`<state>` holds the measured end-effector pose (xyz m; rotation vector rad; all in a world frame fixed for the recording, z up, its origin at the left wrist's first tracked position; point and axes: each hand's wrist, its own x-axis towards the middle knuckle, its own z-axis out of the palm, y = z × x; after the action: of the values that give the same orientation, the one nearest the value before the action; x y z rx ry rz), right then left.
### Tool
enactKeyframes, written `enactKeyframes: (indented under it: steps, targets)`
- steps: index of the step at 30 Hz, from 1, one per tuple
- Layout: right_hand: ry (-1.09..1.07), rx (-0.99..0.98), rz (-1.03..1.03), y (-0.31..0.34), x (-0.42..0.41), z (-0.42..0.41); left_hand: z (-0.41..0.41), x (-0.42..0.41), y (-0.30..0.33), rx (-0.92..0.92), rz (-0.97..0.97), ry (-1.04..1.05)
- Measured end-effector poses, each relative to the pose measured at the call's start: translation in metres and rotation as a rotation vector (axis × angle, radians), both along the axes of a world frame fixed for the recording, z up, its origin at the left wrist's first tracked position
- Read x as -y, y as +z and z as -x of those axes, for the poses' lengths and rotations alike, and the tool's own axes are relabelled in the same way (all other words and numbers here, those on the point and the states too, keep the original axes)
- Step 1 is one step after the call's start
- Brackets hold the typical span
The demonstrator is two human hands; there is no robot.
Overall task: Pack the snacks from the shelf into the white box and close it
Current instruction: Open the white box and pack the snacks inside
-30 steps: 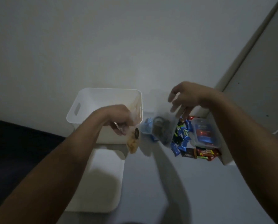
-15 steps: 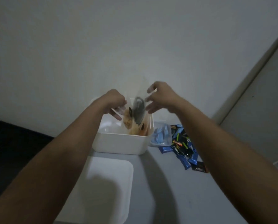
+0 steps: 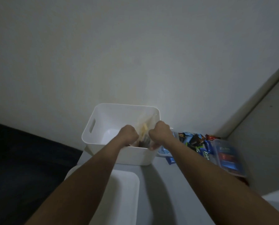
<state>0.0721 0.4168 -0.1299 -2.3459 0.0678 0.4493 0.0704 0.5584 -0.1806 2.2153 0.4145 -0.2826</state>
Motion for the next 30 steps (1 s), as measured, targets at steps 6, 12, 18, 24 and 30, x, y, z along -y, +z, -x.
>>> enactKeyframes:
  steps: [6,12,18,24,30]
  targets:
    - [0.069,-0.079,0.04,-0.013,-0.001,-0.012,-0.013,0.004,-0.02,-0.162,-0.048,-0.065]
    - [0.076,0.06,0.2,-0.015,-0.012,-0.02,-0.024,-0.012,-0.029,-0.287,-0.015,-0.031]
    - [0.101,0.082,0.25,-0.025,-0.01,-0.029,-0.033,-0.022,-0.035,-0.333,0.146,0.0]
    - [0.062,0.164,0.261,-0.019,-0.011,-0.038,-0.045,-0.026,-0.051,-0.333,0.127,0.057]
    - [0.176,0.123,0.36,-0.041,-0.028,-0.033,-0.049,-0.019,-0.052,-0.451,-0.023,-0.092]
